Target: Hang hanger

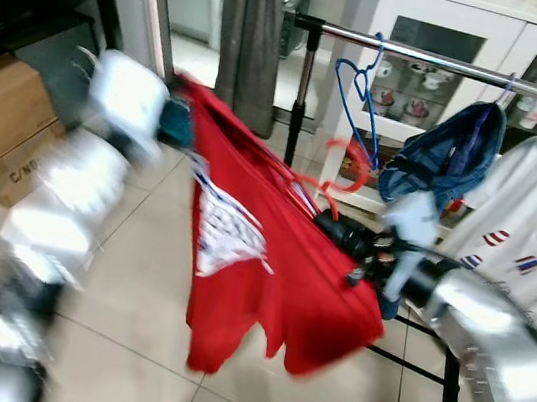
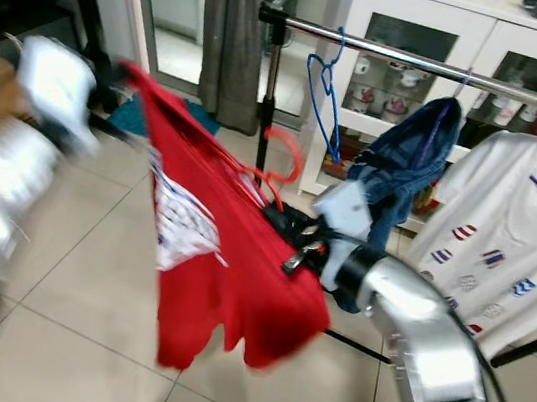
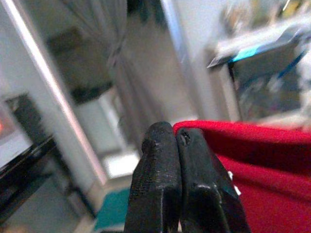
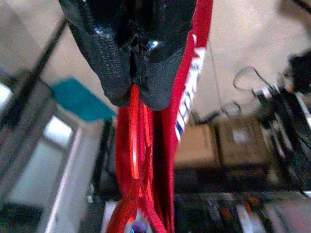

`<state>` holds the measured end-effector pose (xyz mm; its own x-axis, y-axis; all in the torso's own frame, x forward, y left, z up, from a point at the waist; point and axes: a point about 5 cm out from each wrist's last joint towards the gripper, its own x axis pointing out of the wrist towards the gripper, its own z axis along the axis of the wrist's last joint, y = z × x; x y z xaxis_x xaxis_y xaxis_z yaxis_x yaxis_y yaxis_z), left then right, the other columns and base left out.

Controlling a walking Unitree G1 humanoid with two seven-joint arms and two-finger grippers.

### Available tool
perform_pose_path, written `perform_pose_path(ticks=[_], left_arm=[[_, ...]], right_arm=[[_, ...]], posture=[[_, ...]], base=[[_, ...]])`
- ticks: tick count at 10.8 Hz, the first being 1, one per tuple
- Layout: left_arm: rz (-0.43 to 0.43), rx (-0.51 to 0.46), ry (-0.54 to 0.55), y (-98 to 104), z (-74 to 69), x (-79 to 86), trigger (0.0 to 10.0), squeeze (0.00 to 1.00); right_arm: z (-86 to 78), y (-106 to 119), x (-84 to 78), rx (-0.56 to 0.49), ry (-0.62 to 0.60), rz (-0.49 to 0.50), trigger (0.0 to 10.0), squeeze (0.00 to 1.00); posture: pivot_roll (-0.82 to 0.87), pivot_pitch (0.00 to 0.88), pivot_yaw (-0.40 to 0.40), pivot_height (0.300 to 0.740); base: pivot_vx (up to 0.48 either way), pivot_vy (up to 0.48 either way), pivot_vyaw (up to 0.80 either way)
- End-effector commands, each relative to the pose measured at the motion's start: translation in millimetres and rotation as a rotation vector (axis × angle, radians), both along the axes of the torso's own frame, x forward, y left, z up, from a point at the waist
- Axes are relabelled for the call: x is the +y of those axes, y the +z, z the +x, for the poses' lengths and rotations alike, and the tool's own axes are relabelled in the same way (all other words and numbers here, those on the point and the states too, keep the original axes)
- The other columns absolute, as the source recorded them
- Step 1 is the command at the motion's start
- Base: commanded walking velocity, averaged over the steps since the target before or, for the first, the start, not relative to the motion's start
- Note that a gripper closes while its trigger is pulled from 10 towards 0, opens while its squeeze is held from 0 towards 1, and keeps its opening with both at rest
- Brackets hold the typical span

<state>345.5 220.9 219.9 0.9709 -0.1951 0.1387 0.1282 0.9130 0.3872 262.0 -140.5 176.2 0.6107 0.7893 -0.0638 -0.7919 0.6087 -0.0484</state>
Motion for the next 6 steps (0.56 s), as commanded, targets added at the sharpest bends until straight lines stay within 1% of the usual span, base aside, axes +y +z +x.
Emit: perform_pose_path(ticks=[1,2,3,4,5,6], left_arm=[[0.002,0.028,0.084,-1.9,0.9,20.8,0.0,0.0],[0.05,0.107,0.147,-9.5,6.4,46.9,0.0,0.0],[0.044,0.146,0.145,-15.0,8.1,52.1,0.0,0.0],[0.01,0.169,0.087,-18.6,10.2,42.4,0.0,0.0],[-0.037,0.188,-0.205,-25.5,7.6,-15.3,0.0,0.0],[-0.021,0.229,-0.433,-41.4,-7.1,-69.0,0.0,0.0]], right_arm=[[-0.5,3.4,-9.5,-0.004,-0.017,0.012,0.0,0.0],[-3.1,9.3,-10.4,-0.007,0.016,0.064,0.0,0.0],[-4.3,11.4,-9.3,-0.007,0.031,0.096,0.0,0.0],[-4.3,10.9,-6.5,-0.002,0.029,0.124,0.0,0.0],[7.0,6.6,5.9,0.018,-0.112,0.181,0.0,0.0],[20.2,5.4,18.2,0.041,-0.24,0.243,0.0,0.0]], posture=[[-0.02,0.0,0.032,0.74],[-0.02,0.0,0.039,0.74],[-0.02,0.0,0.043,0.74],[-0.03,0.0,0.047,0.74],[-0.03,0.0,0.056,0.74],[-0.04,0.0,0.066,0.74]], base=[[0.0,0.0,0.0],[0.0,0.0,0.0],[0.0,0.0,0.0],[0.0,0.0,0.0],[0.0,0.0,0.0],[0.0,0.0,0.0]])
